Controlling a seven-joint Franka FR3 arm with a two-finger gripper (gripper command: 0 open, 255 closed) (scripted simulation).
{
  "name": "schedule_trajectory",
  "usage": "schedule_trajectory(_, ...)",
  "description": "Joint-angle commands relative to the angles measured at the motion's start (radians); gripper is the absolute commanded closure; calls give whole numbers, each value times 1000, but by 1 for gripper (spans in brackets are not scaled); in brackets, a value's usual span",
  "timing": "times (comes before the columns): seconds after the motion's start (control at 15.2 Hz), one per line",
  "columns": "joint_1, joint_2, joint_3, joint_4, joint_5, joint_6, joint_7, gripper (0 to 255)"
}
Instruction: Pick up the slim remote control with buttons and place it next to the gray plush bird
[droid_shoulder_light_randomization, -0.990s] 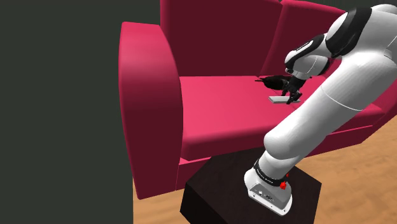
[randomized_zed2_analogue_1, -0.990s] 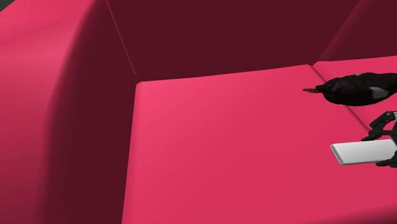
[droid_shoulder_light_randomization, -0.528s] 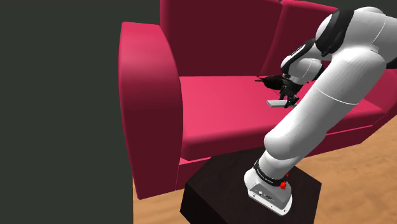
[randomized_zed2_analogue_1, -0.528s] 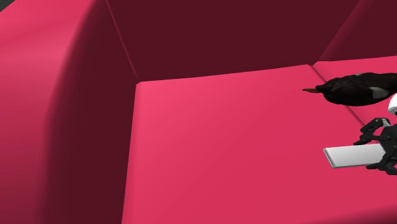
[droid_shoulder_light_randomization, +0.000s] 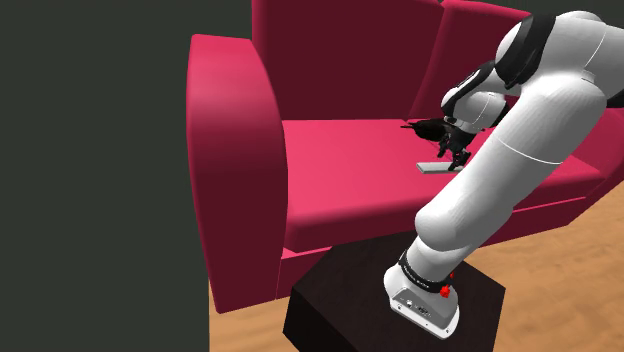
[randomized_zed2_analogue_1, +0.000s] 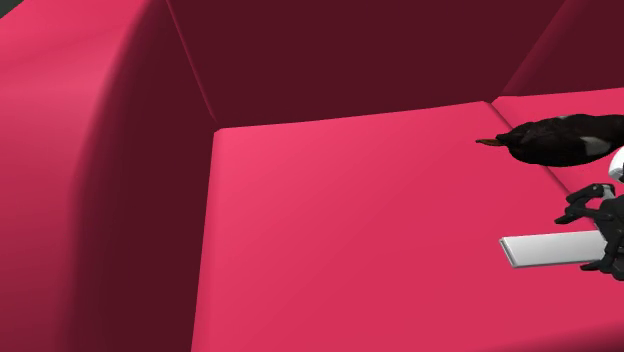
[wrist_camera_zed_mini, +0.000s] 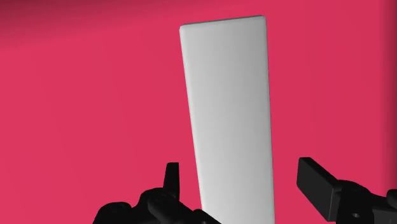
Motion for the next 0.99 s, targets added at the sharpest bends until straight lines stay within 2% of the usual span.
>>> schedule_trajectory(0.0, 0, 0, 0, 0, 0, 0, 0, 0)
schedule_trajectory(0.2, 0, 0, 0, 0, 0, 0, 0, 0)
schedule_trajectory(0.33, -4, -75, 10, 26, -80, -71, 59, 0)
schedule_trajectory(0.46, -15, -130, 30, 54, -131, -136, 97, 0)
schedule_trajectory(0.92, -17, -130, 32, 54, -130, -136, 97, 0)
